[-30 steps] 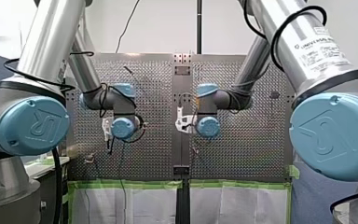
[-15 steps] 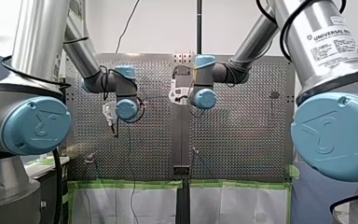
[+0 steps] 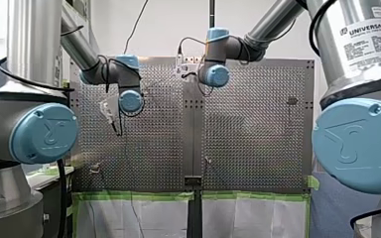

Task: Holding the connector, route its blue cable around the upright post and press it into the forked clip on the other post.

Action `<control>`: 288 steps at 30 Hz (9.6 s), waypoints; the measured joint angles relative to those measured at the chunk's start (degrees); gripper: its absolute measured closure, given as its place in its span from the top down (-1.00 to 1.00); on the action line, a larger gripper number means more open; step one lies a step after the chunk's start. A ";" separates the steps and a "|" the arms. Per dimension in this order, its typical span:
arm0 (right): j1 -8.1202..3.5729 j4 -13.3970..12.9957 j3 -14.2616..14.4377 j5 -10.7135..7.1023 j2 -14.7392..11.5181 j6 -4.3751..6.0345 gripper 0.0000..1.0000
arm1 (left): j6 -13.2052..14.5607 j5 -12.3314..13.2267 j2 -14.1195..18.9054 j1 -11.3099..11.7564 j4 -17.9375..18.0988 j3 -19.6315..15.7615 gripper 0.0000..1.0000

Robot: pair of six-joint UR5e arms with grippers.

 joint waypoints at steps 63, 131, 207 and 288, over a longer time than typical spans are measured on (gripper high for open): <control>-1.90 11.89 -17.60 -3.02 7.56 1.90 -1.00 | -7.63 21.58 -1.74 21.04 -19.45 30.18 -1.00; -3.32 13.48 -14.67 -1.78 14.14 0.15 -1.00 | -8.98 30.96 -13.85 20.59 -12.09 24.81 1.00; -11.29 -11.70 13.93 17.30 33.06 2.75 -1.00 | -6.06 30.40 -14.53 20.34 -18.67 26.38 1.00; -25.23 -30.62 20.45 -10.11 29.69 -0.51 -1.00 | -4.35 25.77 -14.52 19.93 -21.45 26.41 1.00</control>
